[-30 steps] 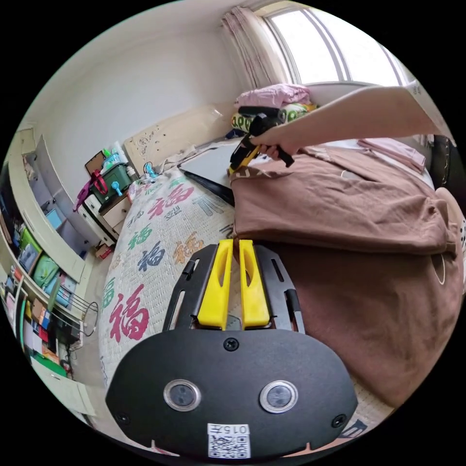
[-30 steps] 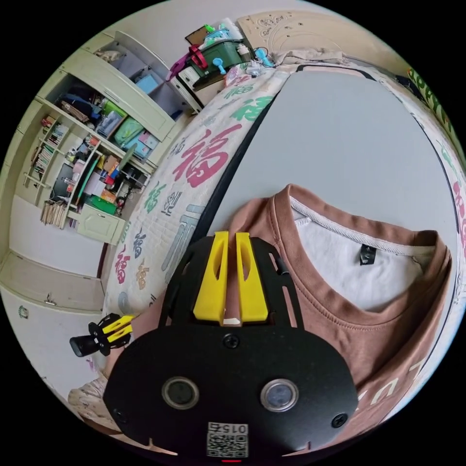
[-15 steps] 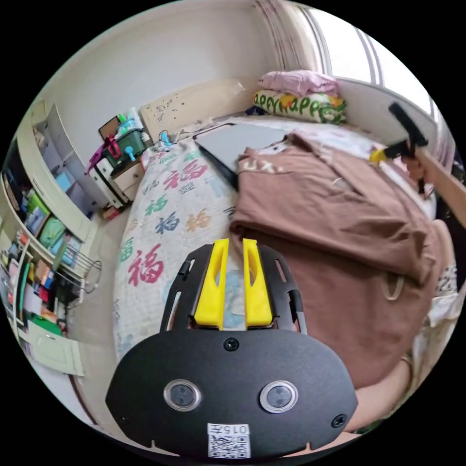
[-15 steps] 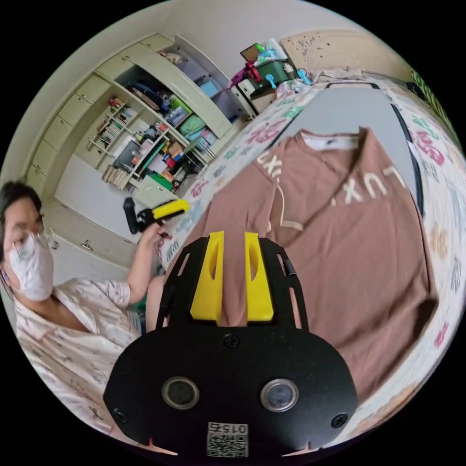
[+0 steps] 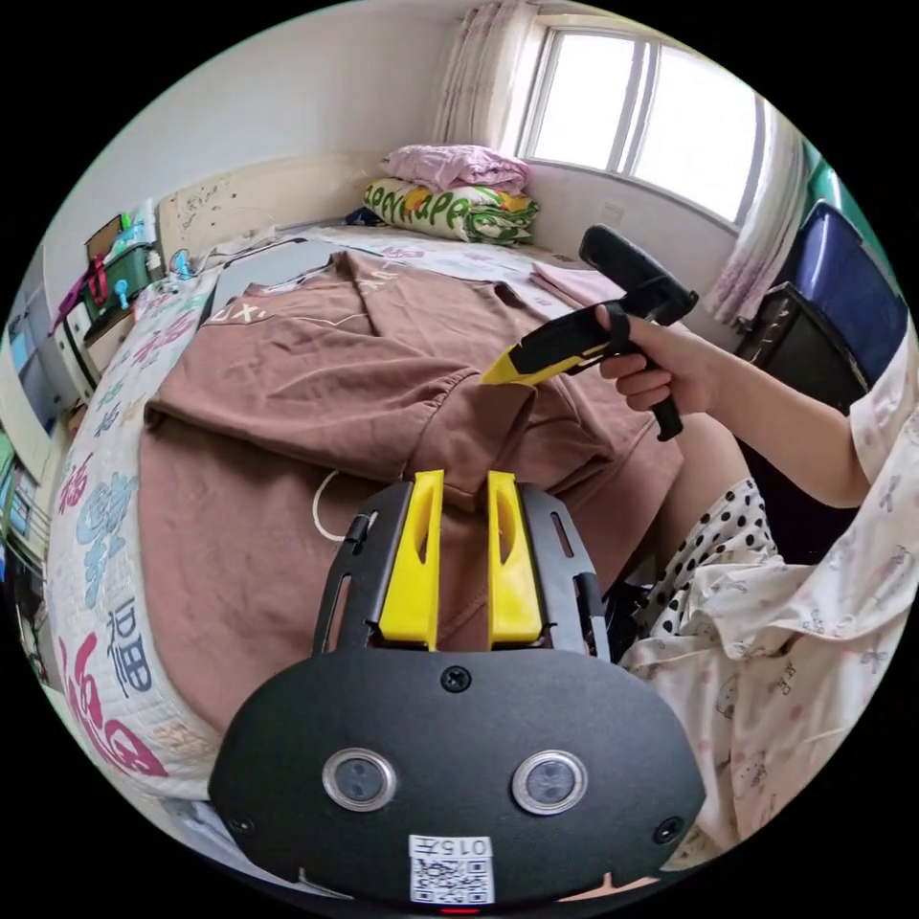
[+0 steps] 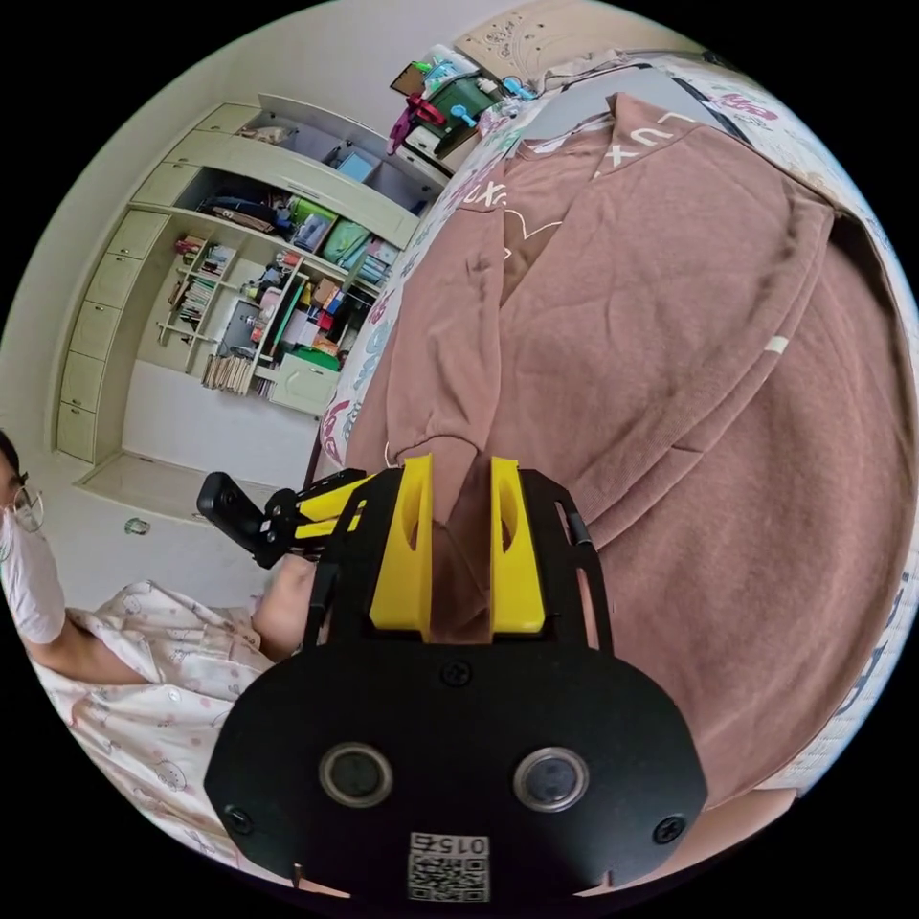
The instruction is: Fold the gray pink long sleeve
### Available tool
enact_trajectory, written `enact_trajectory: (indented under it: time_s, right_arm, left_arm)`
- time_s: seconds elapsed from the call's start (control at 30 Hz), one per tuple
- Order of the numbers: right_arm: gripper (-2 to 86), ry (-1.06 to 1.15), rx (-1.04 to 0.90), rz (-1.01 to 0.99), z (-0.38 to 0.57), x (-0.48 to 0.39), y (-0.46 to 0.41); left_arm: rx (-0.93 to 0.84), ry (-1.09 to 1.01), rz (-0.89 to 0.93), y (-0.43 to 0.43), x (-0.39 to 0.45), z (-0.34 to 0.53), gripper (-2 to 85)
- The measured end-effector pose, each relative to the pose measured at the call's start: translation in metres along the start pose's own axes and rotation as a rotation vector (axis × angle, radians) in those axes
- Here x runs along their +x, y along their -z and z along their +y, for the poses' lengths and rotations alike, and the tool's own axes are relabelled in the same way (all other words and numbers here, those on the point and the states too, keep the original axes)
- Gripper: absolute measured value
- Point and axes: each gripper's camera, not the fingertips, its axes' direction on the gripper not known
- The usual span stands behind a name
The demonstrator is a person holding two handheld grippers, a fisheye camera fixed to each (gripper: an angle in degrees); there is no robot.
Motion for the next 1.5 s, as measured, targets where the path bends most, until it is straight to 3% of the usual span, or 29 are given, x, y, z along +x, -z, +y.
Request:
enact_trajectory:
  time_s: [0.33, 0.53, 0.7, 0.8, 0.87, 0.97, 1.17, 1.33, 1.5]
  right_arm:
    - [1.8, 0.031, -0.034, -0.004, 0.021, -0.023, -0.002]
    - [0.6, 0.017, -0.063, 0.042, 0.031, -0.037, -0.014]
    - [0.8, 0.047, -0.087, -0.004, 0.036, -0.048, -0.011]
    - [0.8, 0.027, -0.08, 0.021, 0.032, -0.044, 0.017]
    - [0.5, 0.021, -0.038, 0.118, 0.005, -0.045, 0.049]
    - [0.2, 0.057, 0.055, 0.227, -0.072, -0.076, 0.086]
    - [-0.3, -0.04, 0.145, 0.19, -0.258, -0.172, 0.114]
    - [-0.2, 0.065, 0.184, 0.215, -0.307, -0.249, 0.108]
    - [0.8, 0.125, 0.124, 0.292, -0.325, -0.252, 0.066]
  left_arm:
    - [0.056, -0.043, -0.074, 0.036, 0.007, 0.016, 1.0]
    - [-0.028, -0.081, -0.121, 0.021, 0.015, 0.02, 0.8]
    - [-0.051, -0.031, -0.002, 0.032, -0.008, 0.019, 1.4]
    - [-0.013, -0.003, 0.177, 0.054, -0.051, 0.015, 2.0]
    - [0.032, 0.026, 0.196, 0.073, -0.1, -0.001, 3.0]
    - [0.102, 0.078, 0.056, 0.083, -0.161, -0.038, 5.0]
    - [0.147, 0.213, 0.035, 0.043, -0.253, -0.136, 6.2]
    - [0.148, 0.287, -0.006, 0.014, -0.282, -0.179, 6.0]
    - [0.087, 0.271, -0.059, -0.013, -0.296, -0.211, 6.6]
